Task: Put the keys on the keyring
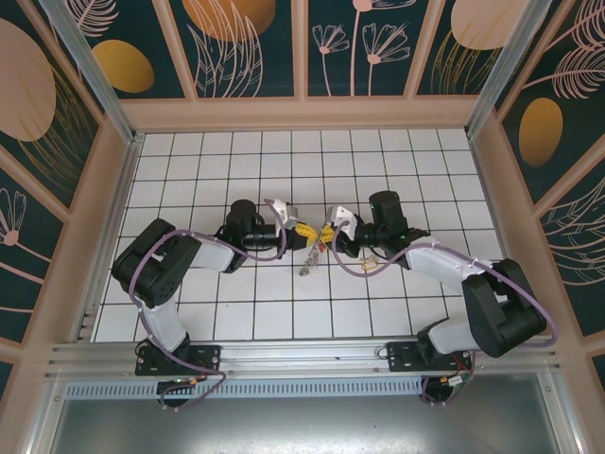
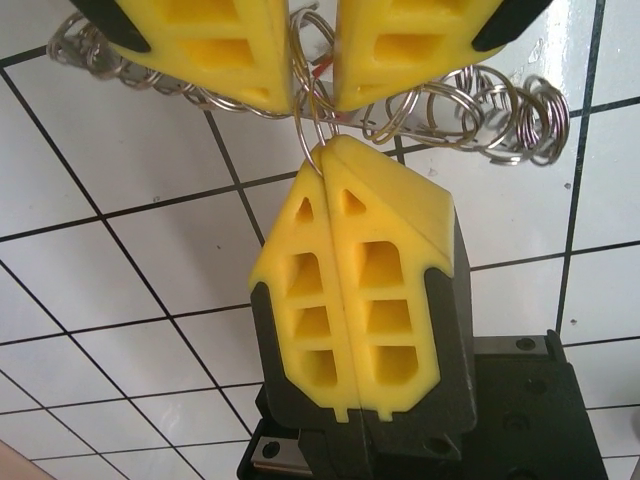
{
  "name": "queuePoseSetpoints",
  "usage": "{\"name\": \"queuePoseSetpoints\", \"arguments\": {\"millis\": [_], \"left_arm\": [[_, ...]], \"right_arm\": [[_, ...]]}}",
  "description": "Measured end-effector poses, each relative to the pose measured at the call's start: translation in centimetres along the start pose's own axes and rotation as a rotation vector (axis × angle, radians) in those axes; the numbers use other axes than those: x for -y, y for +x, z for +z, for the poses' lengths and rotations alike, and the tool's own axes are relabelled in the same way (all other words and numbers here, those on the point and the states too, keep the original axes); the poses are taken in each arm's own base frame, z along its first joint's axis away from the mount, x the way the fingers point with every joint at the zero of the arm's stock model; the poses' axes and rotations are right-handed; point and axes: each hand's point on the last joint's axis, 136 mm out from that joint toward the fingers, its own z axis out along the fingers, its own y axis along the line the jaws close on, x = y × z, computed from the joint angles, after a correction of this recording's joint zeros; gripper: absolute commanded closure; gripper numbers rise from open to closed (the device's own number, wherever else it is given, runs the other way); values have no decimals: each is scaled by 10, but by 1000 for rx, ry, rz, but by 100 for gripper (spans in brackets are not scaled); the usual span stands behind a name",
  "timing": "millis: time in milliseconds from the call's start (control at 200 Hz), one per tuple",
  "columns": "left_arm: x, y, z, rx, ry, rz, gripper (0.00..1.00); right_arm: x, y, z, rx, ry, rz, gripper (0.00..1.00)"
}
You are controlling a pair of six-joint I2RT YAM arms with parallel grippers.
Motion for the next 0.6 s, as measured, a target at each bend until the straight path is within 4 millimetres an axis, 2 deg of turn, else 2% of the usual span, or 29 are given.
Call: {"name": "queuePoseSetpoints", "arguments": {"millis": [240,390,510,601], "left_arm": [[-1,1,-1,-3,-1,-4,100],[-2,3,0,-16,2,6,100],[-5,2,2,-41,8,29,90],[-8,3,5,-78,16,40,87]], "right_arm": [[-1,0,1,2,-7,4,99],[-1,1,0,-3,-9,12,100],[0,1,0,-15,-6,19,100],[1,0,-1,-26,-8,24,100]]}}
